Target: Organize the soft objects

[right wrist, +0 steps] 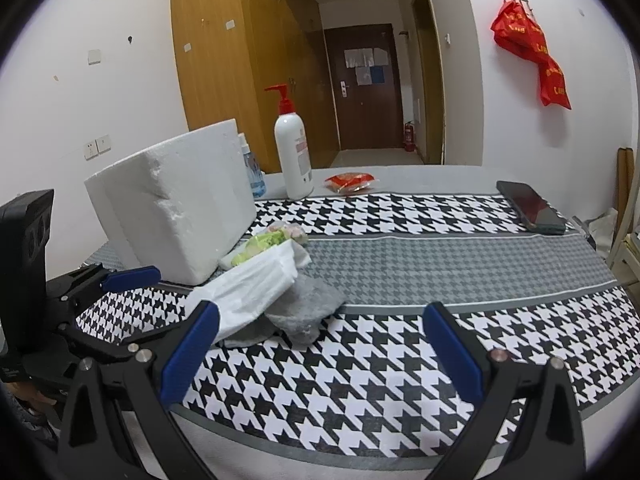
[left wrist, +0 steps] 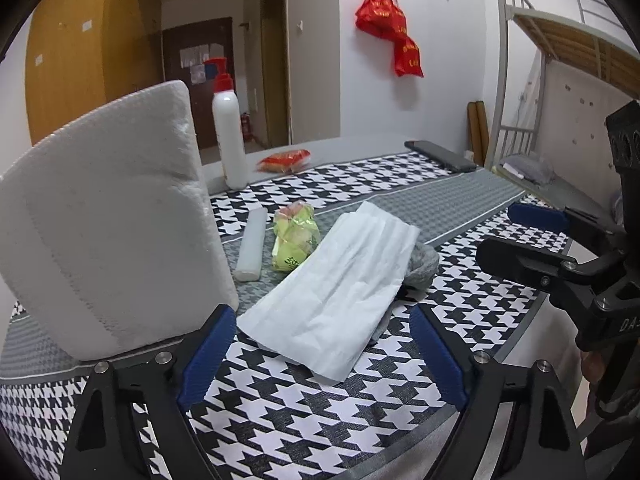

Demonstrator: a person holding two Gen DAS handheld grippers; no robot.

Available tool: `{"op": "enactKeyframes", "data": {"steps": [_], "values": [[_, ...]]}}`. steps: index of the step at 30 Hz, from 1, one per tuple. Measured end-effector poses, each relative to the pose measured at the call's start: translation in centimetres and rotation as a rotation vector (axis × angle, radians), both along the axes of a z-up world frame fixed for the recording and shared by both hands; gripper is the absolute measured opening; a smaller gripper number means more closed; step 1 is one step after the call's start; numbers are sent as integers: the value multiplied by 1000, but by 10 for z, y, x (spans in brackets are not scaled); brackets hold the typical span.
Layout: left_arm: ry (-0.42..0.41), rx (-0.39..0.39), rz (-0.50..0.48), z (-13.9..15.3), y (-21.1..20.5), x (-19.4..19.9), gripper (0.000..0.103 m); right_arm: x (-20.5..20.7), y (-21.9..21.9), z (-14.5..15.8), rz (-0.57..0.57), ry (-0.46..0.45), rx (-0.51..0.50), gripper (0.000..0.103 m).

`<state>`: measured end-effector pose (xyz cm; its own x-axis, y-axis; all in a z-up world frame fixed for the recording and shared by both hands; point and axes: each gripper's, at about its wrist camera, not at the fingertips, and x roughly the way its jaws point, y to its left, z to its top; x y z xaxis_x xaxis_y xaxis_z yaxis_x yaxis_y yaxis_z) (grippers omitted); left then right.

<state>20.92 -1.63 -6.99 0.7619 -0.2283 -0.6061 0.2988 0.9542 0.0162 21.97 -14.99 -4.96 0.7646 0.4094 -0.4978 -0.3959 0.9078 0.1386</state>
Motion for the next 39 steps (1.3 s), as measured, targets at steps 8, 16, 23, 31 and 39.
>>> {"op": "enactKeyframes", "data": {"steps": [8,16,23,31,39], "values": [[58,30,4,-7,-4,11,80,7,1,-4,6,26,-1,103],[131,71,-18,-18,-8,23,70,12,-1,-7,2,47,-1,103],[188,76,-29,-25,-11,31,64,17,-2,-8,9,57,-1,103],[197,8,-16,-23,1,30,29,23,2,-11,14,74,-15,103],[198,-105,-40,-20,14,26,10,26,7,-13,18,88,-36,103]]}}
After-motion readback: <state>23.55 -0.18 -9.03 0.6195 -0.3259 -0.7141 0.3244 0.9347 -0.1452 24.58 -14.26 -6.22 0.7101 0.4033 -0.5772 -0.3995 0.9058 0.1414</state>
